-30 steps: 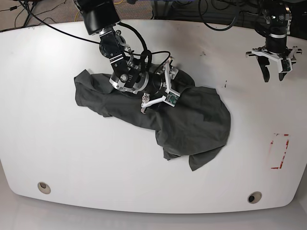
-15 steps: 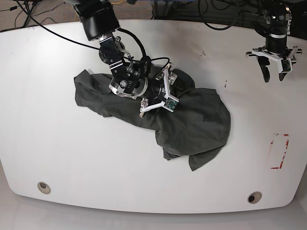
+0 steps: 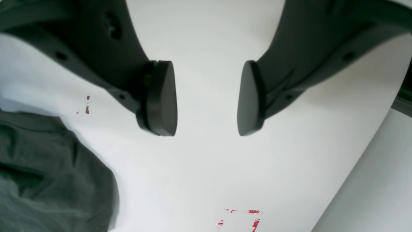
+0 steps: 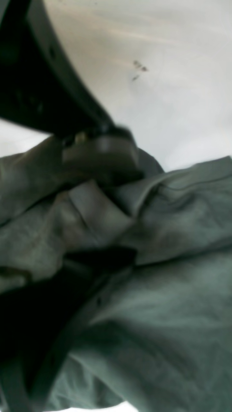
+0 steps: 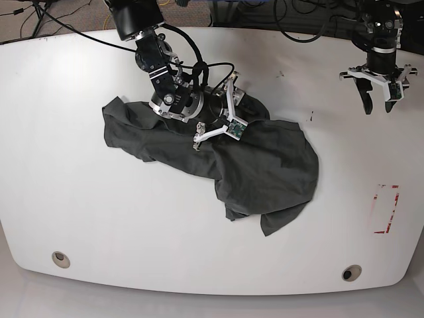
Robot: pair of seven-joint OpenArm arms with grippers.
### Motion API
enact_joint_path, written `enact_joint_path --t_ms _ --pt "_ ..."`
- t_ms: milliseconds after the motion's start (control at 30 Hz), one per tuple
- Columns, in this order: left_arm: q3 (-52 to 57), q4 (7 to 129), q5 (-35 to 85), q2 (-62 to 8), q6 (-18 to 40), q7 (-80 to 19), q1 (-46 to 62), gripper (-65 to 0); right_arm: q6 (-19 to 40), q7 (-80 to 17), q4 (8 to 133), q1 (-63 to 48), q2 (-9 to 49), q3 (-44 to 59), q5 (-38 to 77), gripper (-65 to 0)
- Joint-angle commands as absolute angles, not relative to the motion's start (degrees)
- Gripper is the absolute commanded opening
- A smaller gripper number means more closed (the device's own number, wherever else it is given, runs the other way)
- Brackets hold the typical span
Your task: Layout the t-shirt on the table in an organized manner, then fold the t-shirt properly
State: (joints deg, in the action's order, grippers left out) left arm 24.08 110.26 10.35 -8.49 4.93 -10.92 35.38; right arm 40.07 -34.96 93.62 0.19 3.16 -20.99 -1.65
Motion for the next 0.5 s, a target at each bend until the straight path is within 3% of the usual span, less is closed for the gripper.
enact_joint_path --t_ms 0,233,300,467 --pt "24.2 111.3 10.3 -9.0 4.6 -9.5 35.6 -36.3 40.0 -33.8 94.5 0.9 2.9 -20.8 -1.0 -40.6" --pt "24.2 111.3 10.3 -9.0 4.6 -9.5 35.6 -36.3 40.0 -33.8 92.9 1.3 4.1 -20.8 -1.0 -62.0" --pt "24.2 111.3 10.3 -9.0 4.6 -9.5 35.6 -36.3 40.0 -33.8 93.1 1.2 4.1 -20.7 -1.0 -65.0" --pt "24.1 111.3 10.3 -9.0 4.6 -9.5 35.6 -36.3 40.0 -33.8 96.3 0.8 4.2 -20.1 -1.0 -65.0"
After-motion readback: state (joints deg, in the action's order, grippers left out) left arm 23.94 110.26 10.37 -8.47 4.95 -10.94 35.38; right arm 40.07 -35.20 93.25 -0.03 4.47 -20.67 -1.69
